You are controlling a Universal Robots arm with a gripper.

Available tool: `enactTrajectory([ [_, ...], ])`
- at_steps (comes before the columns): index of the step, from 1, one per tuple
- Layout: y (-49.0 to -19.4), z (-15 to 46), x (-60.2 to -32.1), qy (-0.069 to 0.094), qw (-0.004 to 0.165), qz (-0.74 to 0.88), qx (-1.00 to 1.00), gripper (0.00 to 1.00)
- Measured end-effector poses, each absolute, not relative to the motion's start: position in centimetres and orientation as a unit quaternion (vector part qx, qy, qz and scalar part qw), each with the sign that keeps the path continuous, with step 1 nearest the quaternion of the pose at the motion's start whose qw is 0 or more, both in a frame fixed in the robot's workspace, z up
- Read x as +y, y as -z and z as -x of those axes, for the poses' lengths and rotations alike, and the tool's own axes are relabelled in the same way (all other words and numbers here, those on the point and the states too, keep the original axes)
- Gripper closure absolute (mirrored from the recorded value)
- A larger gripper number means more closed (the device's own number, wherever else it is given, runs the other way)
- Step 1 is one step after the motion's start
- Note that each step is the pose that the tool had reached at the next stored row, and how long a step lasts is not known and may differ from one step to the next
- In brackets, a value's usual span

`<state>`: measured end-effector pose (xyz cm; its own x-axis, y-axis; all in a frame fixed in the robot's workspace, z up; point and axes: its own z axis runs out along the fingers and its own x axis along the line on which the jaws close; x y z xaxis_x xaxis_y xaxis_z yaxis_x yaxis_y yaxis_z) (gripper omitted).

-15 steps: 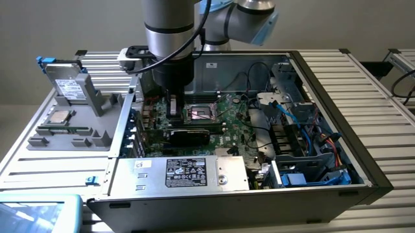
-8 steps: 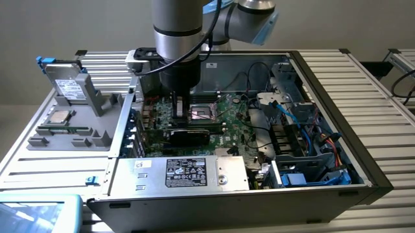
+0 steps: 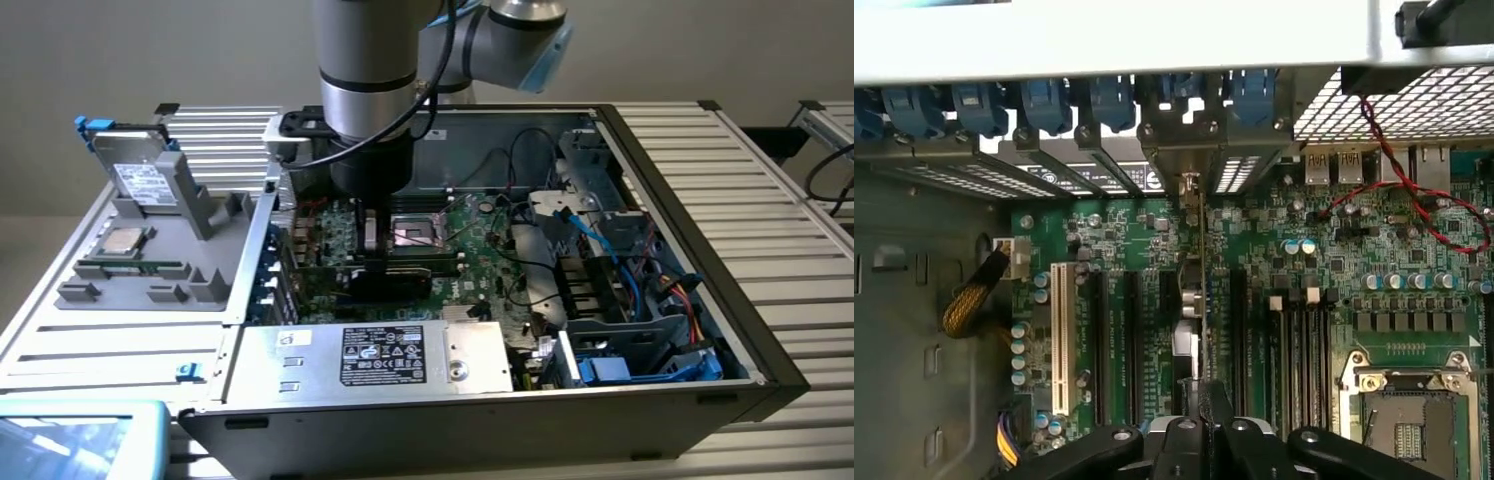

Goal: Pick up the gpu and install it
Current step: 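Press down on the gpu until it lock into place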

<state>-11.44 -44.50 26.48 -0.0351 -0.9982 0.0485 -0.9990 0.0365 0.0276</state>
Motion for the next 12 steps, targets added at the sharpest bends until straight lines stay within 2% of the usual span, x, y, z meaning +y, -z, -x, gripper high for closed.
enactTrajectory([
  [5,-26.7,11.4,-44.5,-0.005,0.026,-0.694,-0.719,0.88],
  [12,-29.7,11.4,-44.5,-0.003,0.030,-0.694,-0.719,0.88],
])
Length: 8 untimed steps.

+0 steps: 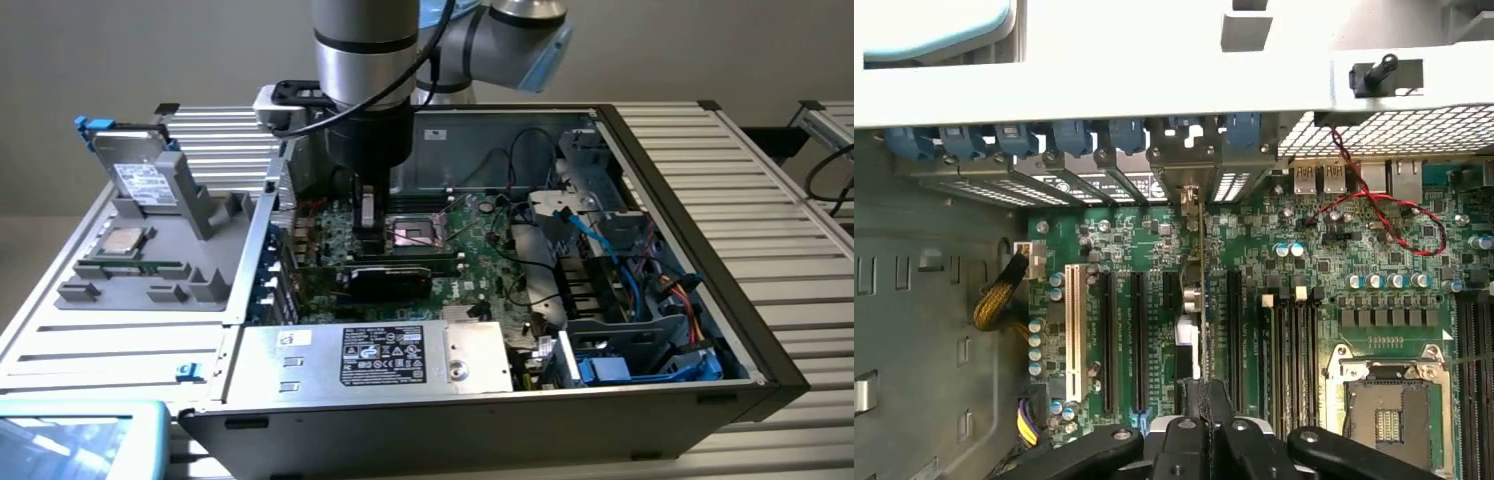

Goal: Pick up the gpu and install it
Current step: 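Press down on the gpu until it lock into place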

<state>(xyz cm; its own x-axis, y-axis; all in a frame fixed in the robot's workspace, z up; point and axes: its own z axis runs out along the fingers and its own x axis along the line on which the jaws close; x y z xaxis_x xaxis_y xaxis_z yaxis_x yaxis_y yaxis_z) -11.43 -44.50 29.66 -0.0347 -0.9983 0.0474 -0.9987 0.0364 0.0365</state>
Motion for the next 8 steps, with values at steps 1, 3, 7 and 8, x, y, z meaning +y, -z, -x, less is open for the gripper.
enactTrajectory([
  [1,-29.68,11.45,-44.49,-0.003,0.030,-0.694,-0.719,0.88],
  [3,-29.68,11.48,-44.49,-0.003,0.030,-0.694,-0.719,0.88],
  [7,-29.69,11.48,-44.49,-0.004,0.030,-0.694,-0.719,0.88],
  [8,-29.68,11.48,-44.49,-0.004,0.029,-0.694,-0.719,0.88],
])
